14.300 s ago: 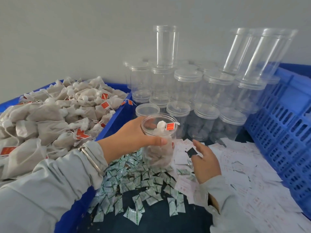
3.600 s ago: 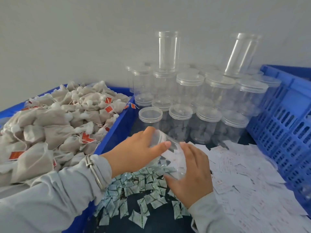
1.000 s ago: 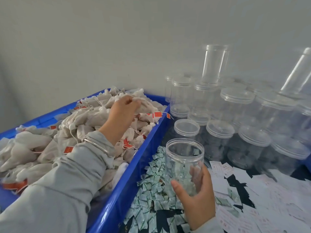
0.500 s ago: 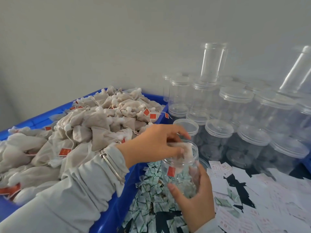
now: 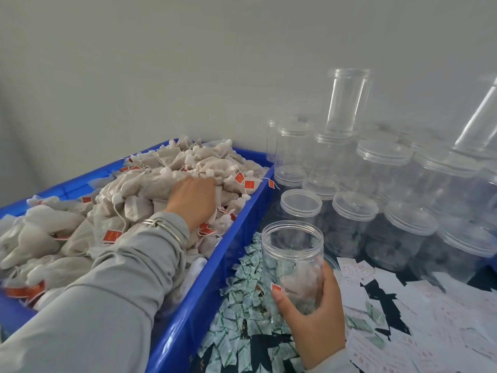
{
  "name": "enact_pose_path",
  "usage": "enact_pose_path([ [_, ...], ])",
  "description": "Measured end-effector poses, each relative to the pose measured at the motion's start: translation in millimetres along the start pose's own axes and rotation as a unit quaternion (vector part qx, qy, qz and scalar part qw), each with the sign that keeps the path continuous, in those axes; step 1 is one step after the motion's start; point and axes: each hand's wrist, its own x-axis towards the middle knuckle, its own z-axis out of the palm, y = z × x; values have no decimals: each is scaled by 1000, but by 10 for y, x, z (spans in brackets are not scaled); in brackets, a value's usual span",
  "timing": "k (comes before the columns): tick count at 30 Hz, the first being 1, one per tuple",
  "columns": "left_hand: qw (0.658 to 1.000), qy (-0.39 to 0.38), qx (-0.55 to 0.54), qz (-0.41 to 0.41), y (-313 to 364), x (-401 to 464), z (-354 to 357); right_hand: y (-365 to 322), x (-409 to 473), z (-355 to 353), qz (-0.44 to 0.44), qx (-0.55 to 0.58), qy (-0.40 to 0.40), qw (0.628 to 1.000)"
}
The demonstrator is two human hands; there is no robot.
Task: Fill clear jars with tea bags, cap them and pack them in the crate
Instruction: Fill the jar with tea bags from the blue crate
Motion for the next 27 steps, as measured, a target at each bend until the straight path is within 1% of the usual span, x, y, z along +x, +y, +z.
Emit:
enact_pose_path([
  [3, 1000, -15, 11, -8, -16, 18, 2, -10, 1, -4, 5, 0, 2, 1000],
  [5, 999, -24, -3, -24, -44, 33, -1, -14, 0, -3, 8, 1, -4, 1000],
  [7, 999, -17, -29, -37, -70, 40, -8, -22, 0, -4, 5, -2, -10, 1000],
  [9, 996, 9, -82, -41, -81, 42, -16, -18, 2, -6, 5, -2, -10, 1000],
  [11, 987, 56, -144, -42, -75, 38, -39, 0, 5, -11, 6, 3, -8, 1000],
  [14, 962, 125, -236, -58, -36, 32, -129, 22, 8, -13, 6, -1, -9, 1000],
  [15, 953, 136, -263, -62, -11, 31, -168, 25, 8, -13, 7, -3, -10, 1000],
  [17, 937, 133, -314, -73, 62, 12, -244, 25, 11, -10, 10, -2, -11, 1000],
  [19, 912, 111, -389, -74, 160, -31, -307, 31, 17, -6, 12, 2, -10, 1000],
  [20, 891, 93, -439, -65, 214, -59, -336, 36, 22, -3, 13, 4, -9, 1000],
  [22, 842, 29, -538, -30, 316, -144, -396, 51, 28, -2, 13, 6, -12, 1000],
  [23, 822, -11, -569, -2, 357, -189, -416, 63, 31, -1, 11, 5, -12, 1000],
  [24, 812, -53, -580, 33, 395, -232, -426, 75, 36, -1, 7, 2, -11, 1000],
  [25, 814, -92, -570, 72, 429, -271, -428, 85, 39, -1, 5, -1, -10, 1000],
  [27, 828, -156, -517, 150, 502, -345, -403, 92, 43, 6, -2, -9, -7, 1000],
])
